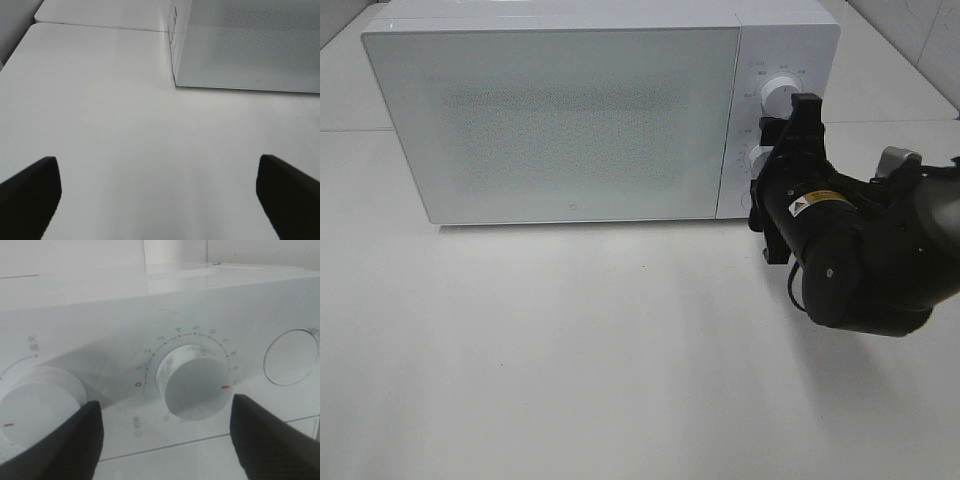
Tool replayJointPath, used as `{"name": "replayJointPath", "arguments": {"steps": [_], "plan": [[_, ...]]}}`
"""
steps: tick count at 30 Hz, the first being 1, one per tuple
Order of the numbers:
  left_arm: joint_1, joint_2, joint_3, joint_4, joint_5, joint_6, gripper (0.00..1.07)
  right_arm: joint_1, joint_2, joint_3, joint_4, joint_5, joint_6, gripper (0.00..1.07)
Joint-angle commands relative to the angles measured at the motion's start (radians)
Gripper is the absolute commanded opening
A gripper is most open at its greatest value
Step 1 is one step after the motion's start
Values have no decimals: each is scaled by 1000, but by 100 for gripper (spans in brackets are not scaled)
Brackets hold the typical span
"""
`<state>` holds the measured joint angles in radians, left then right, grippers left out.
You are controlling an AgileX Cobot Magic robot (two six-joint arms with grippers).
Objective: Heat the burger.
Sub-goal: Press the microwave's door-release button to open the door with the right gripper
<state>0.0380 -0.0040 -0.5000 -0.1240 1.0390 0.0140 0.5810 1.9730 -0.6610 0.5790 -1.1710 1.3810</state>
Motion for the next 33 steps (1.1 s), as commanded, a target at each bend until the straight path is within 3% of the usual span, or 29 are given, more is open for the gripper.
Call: {"name": "replayJointPath", "arguments": {"steps": [1,7,16,18,21,23,29,33], "plan": [[-1,-24,4,-8,-8,-2,98,-6,-81,59,-82,-78,-49,69],[-1,-24,4,-8,-8,-2,98,-6,-176,127,-138,7,-107,69],[-1,-24,4,-8,-8,-2,98,-6,-311,147,-151,206,-259,69],[-1,-24,4,-8,-8,-2,98,-10,-385,147,-146,352,-417,69],[-1,-24,4,-8,-8,-2,98,-10,-398,147,-143,382,-457,69],[-1,-24,4,-8,-8,-2,98,-10,-443,144,-142,509,-669,72],[-1,-24,4,-8,-8,-2,98,-10,-485,144,-141,659,-953,82],[-1,-24,4,-8,-8,-2,98,-10,-511,143,-140,737,-1074,81]]}}
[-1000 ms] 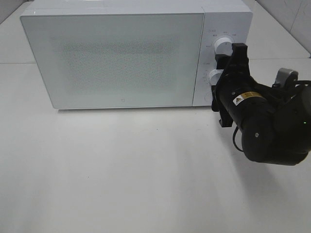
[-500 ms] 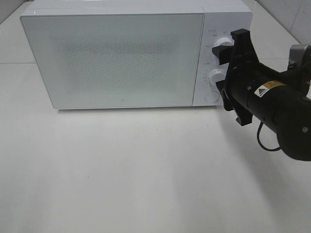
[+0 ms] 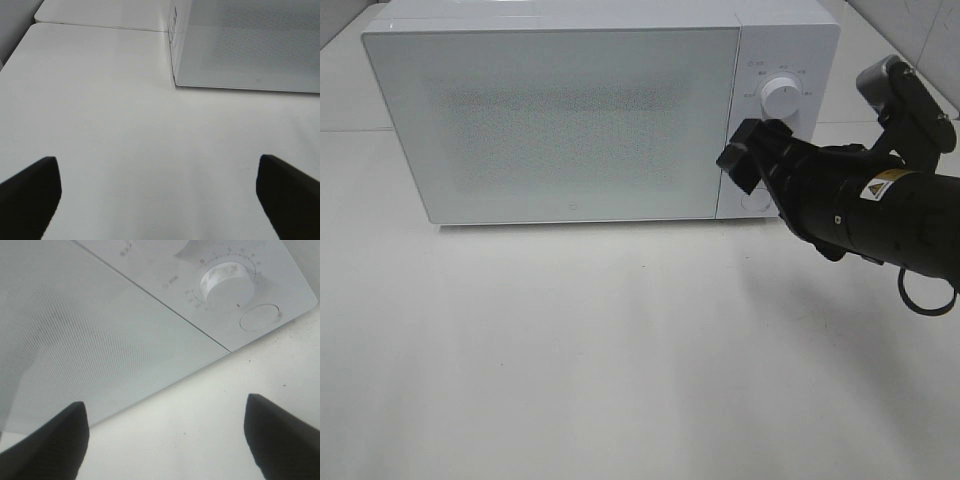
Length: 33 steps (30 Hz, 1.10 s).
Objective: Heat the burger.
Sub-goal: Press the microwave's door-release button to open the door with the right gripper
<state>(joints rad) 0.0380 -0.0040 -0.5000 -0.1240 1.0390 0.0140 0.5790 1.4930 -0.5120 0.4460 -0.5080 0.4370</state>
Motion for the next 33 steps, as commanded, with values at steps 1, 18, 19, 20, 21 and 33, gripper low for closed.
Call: {"name": "replayJointPath", "arguments": {"steps": [1,18,19,20,21,33], "plan": [[-1,-24,4,-8,-8,-2,98,-8,-48,-6,-6,131,-222,80],[-1,-24,4,-8,-8,-2,98,-45,-217,-50,-215,561,-460,78],[-1,-24,4,-8,-8,-2,98,-45,-217,-50,-215,561,-460,78],[-1,-24,4,-8,-8,-2,98,-52,-253,-77,-264,640,-443,78],[-1,-24,4,-8,-8,-2,98,-54,-273,-94,-282,681,-428,78],[-1,-24,4,-8,-8,-2,98,-54,-503,-133,-369,920,-384,76]]}}
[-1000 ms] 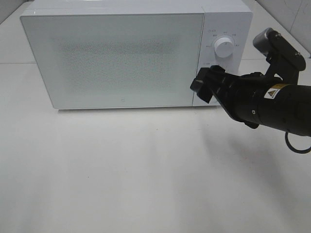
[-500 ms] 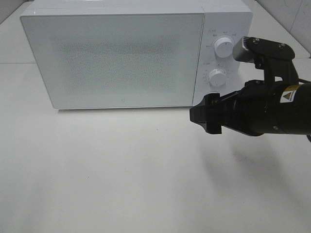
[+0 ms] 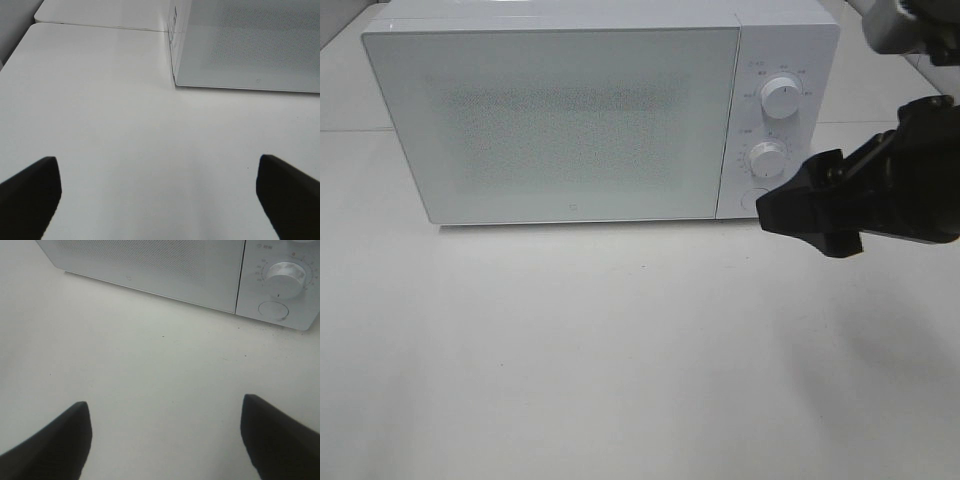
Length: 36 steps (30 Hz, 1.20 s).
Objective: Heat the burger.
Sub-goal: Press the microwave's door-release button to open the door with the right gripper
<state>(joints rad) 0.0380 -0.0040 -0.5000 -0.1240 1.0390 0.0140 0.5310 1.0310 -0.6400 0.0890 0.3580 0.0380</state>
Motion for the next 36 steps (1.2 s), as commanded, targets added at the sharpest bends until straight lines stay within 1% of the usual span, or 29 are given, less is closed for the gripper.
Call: {"name": "replayJointPath", "arguments": {"steps": [1,5,8,10,13,15,16,17,18,21,22,23,24,25,26,27,28,29,30,31,33,34,35,36], "plan": [[-1,-24,4,-8,-8,-2,98,-6,-57,-5,-12,72,15,76],[-1,-24,4,-8,-8,-2,98,-6,-103,-5,-12,172,28,77],[-1,-24,4,-8,-8,-2,98,-6,-107,-5,-12,192,28,77],[-1,-24,4,-8,-8,-2,98,-6,-155,-5,-19,231,29,77],[-1,-24,4,-8,-8,-2,98,-6,-180,-5,-19,231,29,77],[-1,-24,4,-8,-8,-2,98,-6,-255,-5,-34,229,40,77],[-1,-24,4,-8,-8,-2,98,-6,-255,-5,-34,229,40,77],[-1,-24,4,-8,-8,-2,98,-9,-304,-5,-64,239,83,77],[-1,-24,4,-8,-8,-2,98,-41,-345,-5,-98,266,118,77],[-1,-24,4,-8,-8,-2,98,-62,-363,-5,-114,279,123,77],[-1,-24,4,-8,-8,-2,98,-123,-414,-5,-128,306,124,77],[-1,-24,4,-8,-8,-2,98,-147,-441,-5,-132,316,124,77],[-1,-24,4,-8,-8,-2,98,-197,-492,-5,-138,330,120,76],[-1,-24,4,-8,-8,-2,98,-197,-492,-5,-138,330,120,76],[-1,-24,4,-8,-8,-2,98,-221,-523,-5,-140,334,120,77],[-1,-24,4,-8,-8,-2,98,-264,-579,-5,-141,353,120,77],[-1,-24,4,-8,-8,-2,98,-264,-579,-5,-141,353,120,77],[-1,-24,4,-8,-8,-2,98,-299,-639,-4,-141,381,120,77],[-1,-24,4,-8,-8,-2,98,-299,-639,-4,-141,381,120,77],[-1,-24,4,-8,-8,-2,98,-318,-667,-1,-141,396,120,77],[-1,-24,4,-8,-8,-2,98,-368,-754,35,-141,424,107,80],[-1,-24,4,-8,-8,-2,98,-368,-754,35,-141,424,107,80],[-1,-24,4,-8,-8,-2,98,-401,-814,70,-138,434,108,82],[-1,-24,4,-8,-8,-2,98,-401,-814,70,-138,434,108,82]]}}
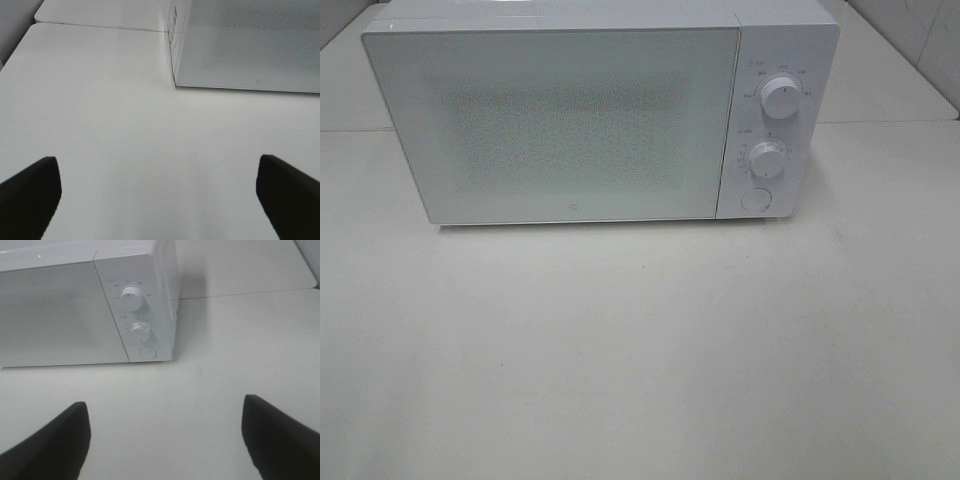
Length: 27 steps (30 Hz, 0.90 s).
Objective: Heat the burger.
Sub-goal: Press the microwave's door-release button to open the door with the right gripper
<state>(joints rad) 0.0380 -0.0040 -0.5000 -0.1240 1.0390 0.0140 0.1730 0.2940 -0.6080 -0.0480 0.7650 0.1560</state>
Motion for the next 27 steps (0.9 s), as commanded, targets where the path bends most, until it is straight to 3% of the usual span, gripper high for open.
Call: {"name": "replayJointPath", "arguments": {"steps": [1,3,11,18,27], "plan": [[-1,-24,4,-8,-8,-2,98,-58,-104,54,-1,34,-10,83],[-1,-24,4,-8,-8,-2,98,-108,-197,101,-1,64,-9,84],[-1,-24,4,-8,-8,-2,98,-182,-311,92,48,89,-6,81],[-1,-24,4,-8,-8,-2,98,-183,-326,95,40,237,-9,76],[-1,-24,4,-8,-8,-2,98,-183,-326,109,39,235,-9,76]]}}
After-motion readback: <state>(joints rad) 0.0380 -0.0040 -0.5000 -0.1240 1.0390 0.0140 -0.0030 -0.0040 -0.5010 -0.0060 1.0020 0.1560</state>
